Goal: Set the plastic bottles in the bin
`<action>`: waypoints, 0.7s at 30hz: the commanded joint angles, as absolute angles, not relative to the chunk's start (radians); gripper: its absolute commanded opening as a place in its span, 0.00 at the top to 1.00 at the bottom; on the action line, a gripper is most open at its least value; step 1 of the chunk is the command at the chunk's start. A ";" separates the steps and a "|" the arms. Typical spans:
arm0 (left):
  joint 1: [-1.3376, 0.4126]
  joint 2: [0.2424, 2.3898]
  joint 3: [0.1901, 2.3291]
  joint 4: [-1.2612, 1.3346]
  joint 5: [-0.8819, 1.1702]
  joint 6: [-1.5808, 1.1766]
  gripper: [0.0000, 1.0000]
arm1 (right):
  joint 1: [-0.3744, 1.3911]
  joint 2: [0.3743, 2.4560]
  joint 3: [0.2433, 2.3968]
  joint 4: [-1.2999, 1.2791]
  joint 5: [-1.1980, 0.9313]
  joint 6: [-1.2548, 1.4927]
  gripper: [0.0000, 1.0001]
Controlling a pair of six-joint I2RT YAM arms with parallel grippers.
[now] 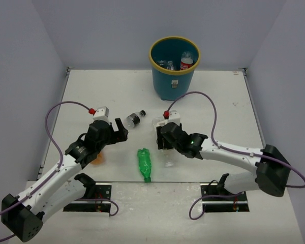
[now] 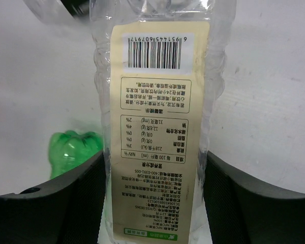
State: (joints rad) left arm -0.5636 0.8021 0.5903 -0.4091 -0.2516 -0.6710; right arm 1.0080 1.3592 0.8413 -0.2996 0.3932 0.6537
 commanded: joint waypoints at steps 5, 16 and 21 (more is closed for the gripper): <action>-0.566 0.782 0.569 -0.353 -0.247 -0.675 0.00 | 0.984 1.076 1.027 -0.189 0.705 0.410 0.72; -0.567 0.776 0.563 -0.369 -0.156 -0.682 0.00 | 0.583 1.383 1.564 0.121 0.429 0.072 0.75; -0.565 0.775 0.560 -0.390 -0.142 -0.683 0.00 | 0.532 1.650 1.895 0.211 0.454 -0.026 0.75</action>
State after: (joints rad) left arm -0.5636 0.7858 0.5735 -0.3904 -0.1800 -0.6713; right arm 0.5651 1.4776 1.7010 0.0665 0.4723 0.1167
